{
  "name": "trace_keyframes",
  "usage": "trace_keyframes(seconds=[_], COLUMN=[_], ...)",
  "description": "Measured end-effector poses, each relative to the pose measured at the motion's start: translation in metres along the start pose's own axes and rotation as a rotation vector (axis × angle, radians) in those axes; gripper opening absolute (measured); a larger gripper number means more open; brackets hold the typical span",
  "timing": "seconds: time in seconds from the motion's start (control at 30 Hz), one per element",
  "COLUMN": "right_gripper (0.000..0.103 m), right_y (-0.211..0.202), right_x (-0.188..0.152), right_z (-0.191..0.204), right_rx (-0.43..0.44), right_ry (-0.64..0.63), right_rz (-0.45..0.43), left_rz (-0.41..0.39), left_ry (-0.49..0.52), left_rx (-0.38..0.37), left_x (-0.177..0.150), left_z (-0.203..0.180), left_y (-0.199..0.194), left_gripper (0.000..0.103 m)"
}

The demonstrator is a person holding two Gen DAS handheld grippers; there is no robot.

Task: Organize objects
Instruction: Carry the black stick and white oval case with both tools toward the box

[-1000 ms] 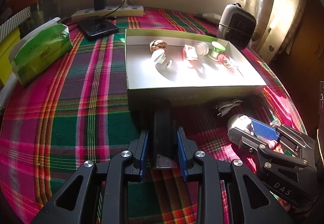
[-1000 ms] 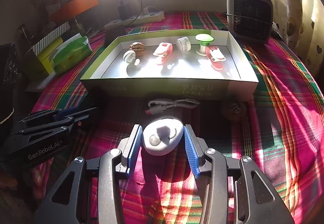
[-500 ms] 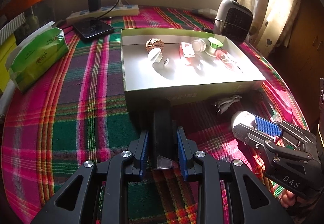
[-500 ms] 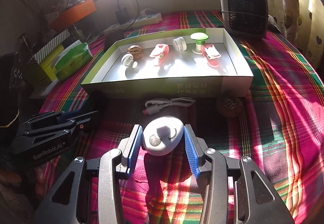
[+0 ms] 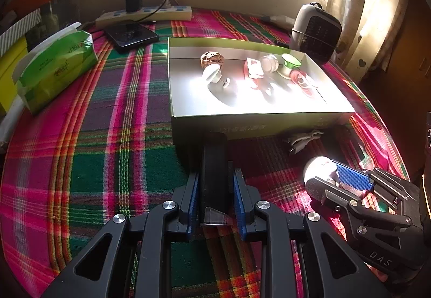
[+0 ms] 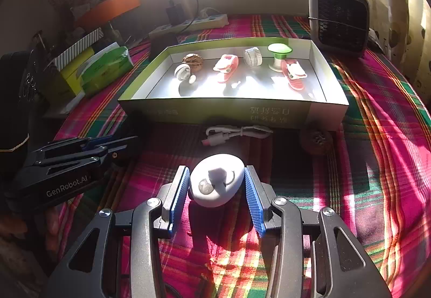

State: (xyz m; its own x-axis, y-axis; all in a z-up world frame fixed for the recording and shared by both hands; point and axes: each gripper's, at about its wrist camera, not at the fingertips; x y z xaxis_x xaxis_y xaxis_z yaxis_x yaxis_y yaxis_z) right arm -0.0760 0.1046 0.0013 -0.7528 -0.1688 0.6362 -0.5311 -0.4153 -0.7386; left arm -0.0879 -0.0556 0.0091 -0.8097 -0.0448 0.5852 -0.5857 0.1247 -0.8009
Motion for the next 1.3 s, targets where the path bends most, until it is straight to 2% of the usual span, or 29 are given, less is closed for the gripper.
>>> trace_keyframes(seconds=[0.6,1.3], right_gripper=[0.043,0.043], right_y=[-0.007,-0.028], right_x=[0.0,0.027], right_z=[0.002,-0.004], right_rx=[0.025,0.019], right_ry=[-0.023,-0.038], right_rz=[-0.019,-0.095], left_rz=[-0.024,-0.086], left_ry=[-0.016,-0.021], left_rx=[0.012,-0.012], left_x=[-0.003,0.018], left_z=[-0.001,-0.011], left_y=[-0.016,-0.037], left_gripper=[0.021,0.021])
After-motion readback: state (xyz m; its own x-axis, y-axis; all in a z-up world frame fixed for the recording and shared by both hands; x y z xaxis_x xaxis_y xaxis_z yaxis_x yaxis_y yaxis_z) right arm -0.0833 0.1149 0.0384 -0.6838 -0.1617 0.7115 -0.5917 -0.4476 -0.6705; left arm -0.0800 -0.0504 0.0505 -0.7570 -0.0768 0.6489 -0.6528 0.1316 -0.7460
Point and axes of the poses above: each gripper's, at about its wrist camera, not at the fingertips, and y roughly the way its jaws point, z to its left, x to its top, and after that the axes turned 3 degrees about x, right-handed
